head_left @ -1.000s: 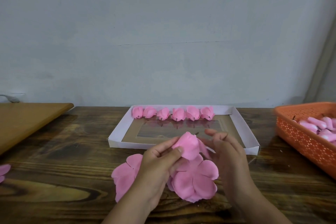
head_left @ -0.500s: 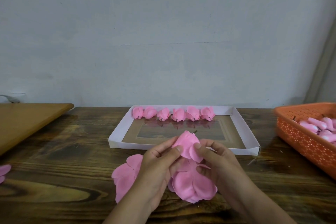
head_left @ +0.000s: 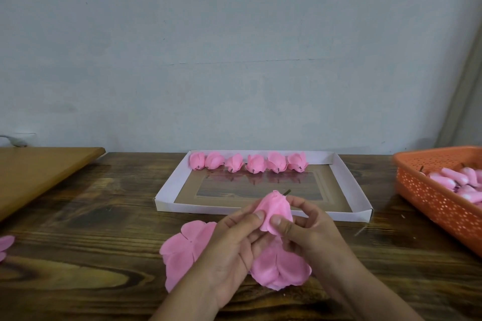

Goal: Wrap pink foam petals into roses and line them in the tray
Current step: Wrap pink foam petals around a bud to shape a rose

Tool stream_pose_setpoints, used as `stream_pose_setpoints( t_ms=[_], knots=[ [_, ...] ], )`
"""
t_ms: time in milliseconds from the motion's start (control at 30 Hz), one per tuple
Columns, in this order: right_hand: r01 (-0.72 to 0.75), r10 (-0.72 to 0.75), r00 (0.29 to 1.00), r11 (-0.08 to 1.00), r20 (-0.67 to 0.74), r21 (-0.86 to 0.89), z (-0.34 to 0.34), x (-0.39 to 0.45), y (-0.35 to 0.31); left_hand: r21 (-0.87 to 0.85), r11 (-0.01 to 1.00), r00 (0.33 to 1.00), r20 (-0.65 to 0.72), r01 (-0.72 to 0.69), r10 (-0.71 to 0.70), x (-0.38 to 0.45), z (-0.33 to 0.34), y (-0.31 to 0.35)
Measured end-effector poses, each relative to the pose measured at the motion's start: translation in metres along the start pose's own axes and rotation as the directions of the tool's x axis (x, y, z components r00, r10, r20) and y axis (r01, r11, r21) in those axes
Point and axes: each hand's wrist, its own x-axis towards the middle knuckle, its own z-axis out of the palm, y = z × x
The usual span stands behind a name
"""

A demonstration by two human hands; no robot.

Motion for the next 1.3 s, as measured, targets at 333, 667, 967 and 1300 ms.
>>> stream_pose_setpoints(
  t_ms=[333,667,967,1300],
  knots=[
    [0.116,-0.108,0.991,0.986,0.072,-0.119,0.0021,-0.0043,-0.0026,0.11,0.994,1.0,-0.015,0.013,-0.012,0.0001,0.0,-0.0023],
    [0.201,-0.214,0.976,0.956,-0.036,-0.215,0.0056,-0.0047,-0.0009,0.106,0.994,1.0,0.024,-0.015,0.012,0.0005,-0.0005,-0.0037],
    [0.268,-0.267,0.963,0.95,0.027,-0.158,0.0056,-0.0051,-0.0011,0.131,0.991,0.999,0.033,0.014,-0.018,-0.0021,0.0048,0.0007],
    [0.3,-0.294,0.947,0.953,0.131,-0.033,0.002,-0.0028,0.0028,0.11,0.993,0.999,0.007,0.052,-0.053,0.0,0.0009,-0.0009]
  ],
)
